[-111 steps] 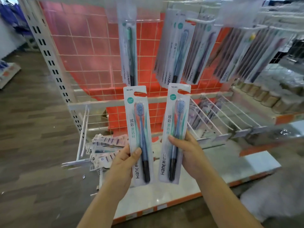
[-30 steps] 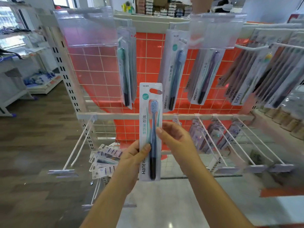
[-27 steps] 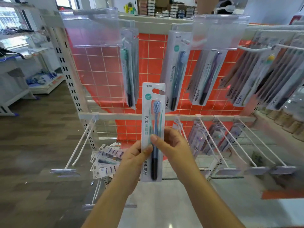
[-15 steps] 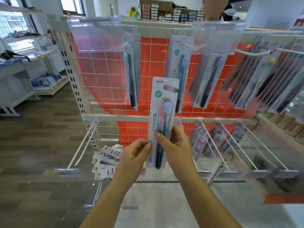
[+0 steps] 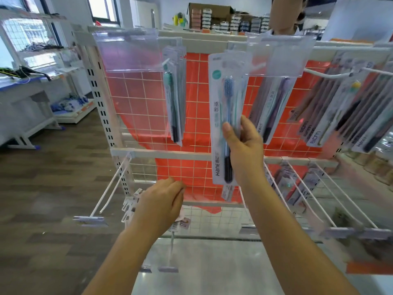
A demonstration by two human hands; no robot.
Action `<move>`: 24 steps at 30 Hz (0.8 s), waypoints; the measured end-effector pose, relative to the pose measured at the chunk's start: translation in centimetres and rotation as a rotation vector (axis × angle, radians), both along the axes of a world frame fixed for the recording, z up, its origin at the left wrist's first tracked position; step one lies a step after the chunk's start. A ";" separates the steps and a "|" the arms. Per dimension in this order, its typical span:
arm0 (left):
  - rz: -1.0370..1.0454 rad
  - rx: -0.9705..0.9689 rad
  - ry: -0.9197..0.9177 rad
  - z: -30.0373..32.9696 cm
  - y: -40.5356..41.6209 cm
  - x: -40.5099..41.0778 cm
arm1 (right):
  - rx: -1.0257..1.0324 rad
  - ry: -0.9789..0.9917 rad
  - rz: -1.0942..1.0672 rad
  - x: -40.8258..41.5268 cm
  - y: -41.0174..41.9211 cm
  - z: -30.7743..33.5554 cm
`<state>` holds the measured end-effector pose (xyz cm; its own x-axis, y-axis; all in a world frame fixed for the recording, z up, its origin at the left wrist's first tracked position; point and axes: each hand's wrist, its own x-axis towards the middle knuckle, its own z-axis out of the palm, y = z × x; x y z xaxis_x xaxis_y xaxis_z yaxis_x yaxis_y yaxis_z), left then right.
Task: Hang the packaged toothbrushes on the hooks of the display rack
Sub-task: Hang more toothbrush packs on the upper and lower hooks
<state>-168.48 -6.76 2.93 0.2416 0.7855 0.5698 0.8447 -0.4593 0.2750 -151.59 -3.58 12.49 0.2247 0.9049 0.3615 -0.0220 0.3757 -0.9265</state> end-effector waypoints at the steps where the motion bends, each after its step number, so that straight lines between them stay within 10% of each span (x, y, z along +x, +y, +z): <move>1: -0.009 -0.011 0.002 -0.1 0.0 0.0 | 0.009 0.016 -0.019 0.3 0.4 0.3; 24: -0.034 -0.180 -0.175 -2.0 0.2 2.1 | -0.029 0.219 0.026 3.2 5.8 -0.8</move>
